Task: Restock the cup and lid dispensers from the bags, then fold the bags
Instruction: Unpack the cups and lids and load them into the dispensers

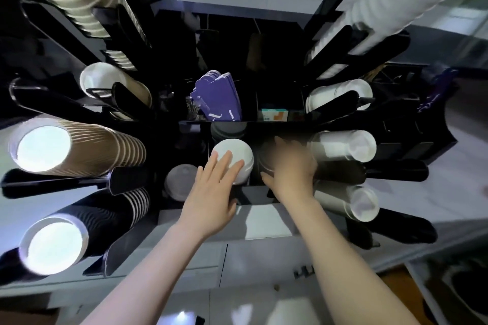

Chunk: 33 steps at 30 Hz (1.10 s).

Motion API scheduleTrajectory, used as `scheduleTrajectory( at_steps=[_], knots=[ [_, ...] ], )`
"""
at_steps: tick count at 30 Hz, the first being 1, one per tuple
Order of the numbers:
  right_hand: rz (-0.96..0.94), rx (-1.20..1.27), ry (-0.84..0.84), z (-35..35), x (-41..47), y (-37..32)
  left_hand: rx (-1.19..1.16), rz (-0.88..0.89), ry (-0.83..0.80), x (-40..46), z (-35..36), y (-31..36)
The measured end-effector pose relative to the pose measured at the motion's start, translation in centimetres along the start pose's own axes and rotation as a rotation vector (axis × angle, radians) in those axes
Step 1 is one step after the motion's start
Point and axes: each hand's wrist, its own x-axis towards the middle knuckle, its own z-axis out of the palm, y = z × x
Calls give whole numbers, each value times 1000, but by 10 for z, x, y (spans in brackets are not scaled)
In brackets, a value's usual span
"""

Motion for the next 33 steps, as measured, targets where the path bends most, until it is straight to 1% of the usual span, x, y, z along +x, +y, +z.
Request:
scheduleTrajectory(
  at_steps=[2,7,13,19,21,24,25,26,29,31,33],
  knots=[
    [4,-31,-55,2,3,0,0,4,-7,0,1,-1],
    [-36,1,-142,6,4,14,2,21,-34,-1,2,-5],
    [-73,-3,-131,12,0,18,-22,16,-13,0,3,-3],
    [-97,44,-199,16,-2,17,-45,18,-17,-1,3,-2],
    [-123,105,-176,16,-7,17,-47,21,-19,-1,3,-2],
    [-162,252,-60,14,-19,18,-56,26,-25,-2,1,-3],
    [-178,263,-75,15,-24,17,-59,24,-26,-2,1,-3],
    [-196,237,-122,17,-30,17,-58,23,-28,-2,1,-3],
    [-227,51,-255,24,-38,17,-49,27,-35,-2,1,-4],
    [-209,-20,-288,24,-35,15,-52,25,-36,-3,1,-3],
    [-174,-27,-306,22,-32,13,-61,19,-40,-4,0,-3]
  ],
)
